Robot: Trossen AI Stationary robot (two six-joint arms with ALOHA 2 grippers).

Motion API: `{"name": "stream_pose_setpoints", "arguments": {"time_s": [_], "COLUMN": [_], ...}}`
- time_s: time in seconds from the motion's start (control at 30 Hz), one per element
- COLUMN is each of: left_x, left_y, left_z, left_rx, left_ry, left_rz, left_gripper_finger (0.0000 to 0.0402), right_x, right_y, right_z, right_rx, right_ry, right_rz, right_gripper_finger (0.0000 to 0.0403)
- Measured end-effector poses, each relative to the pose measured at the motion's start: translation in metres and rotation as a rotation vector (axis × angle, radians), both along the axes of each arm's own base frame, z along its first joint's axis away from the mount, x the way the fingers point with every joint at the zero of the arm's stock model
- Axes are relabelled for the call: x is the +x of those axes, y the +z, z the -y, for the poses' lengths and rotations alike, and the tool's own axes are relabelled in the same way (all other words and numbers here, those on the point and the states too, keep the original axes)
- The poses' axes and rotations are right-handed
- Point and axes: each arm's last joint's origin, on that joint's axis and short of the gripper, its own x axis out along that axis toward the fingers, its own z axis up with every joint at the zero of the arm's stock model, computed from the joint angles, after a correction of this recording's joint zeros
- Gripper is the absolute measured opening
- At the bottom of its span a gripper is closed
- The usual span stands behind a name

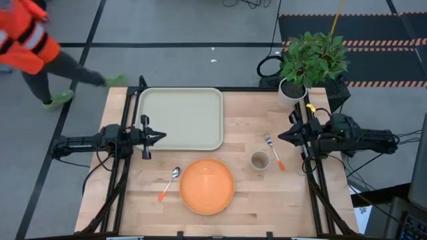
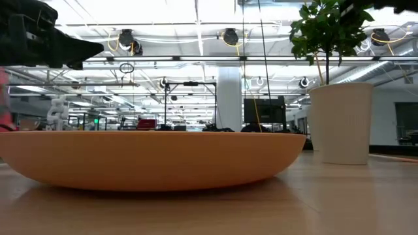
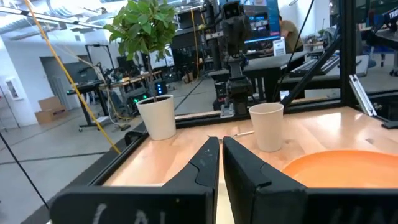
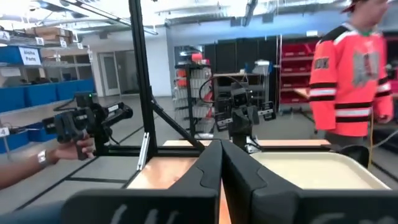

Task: Pick and place plate/cup/fork/spoon on tray
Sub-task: Put the white cup on the top right of the white serving tray

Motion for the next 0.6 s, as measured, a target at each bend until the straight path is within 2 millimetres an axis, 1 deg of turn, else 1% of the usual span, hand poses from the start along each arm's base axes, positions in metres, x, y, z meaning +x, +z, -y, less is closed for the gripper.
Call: {"name": "stream_pose_setpoints", "arguments": {"time_s": [0.1,0.27,0.4,0.6], "left_x": [0.000,0.000,0.000,0.000], "left_y": [0.000,0.000,0.000,0.000], "left_z": [0.000,0.000,0.000,0.000], "left_rx": [-0.018,-0.082,-0.078,-0.074], "left_ry": [-0.003,-0.012,-0.012,-0.011], "left_rz": [0.001,0.007,0.007,0.008], "left_gripper_finger": [0.0026,0.0026,0.0026,0.0026], "right_x": [0.007,0.022,0.033,0.048], "right_y": [0.016,0.037,0.047,0.053], "right_z": [0.000,0.000,-0.001,-0.005], "right_rx": [0.031,0.084,0.130,0.178], "right_ry": [0.002,0.008,0.022,0.039], "right_rz": [-0.085,-0.254,-0.399,-0.610], "right_gripper_finger": [0.0000,0.0000,0.0000,0.0000]}}
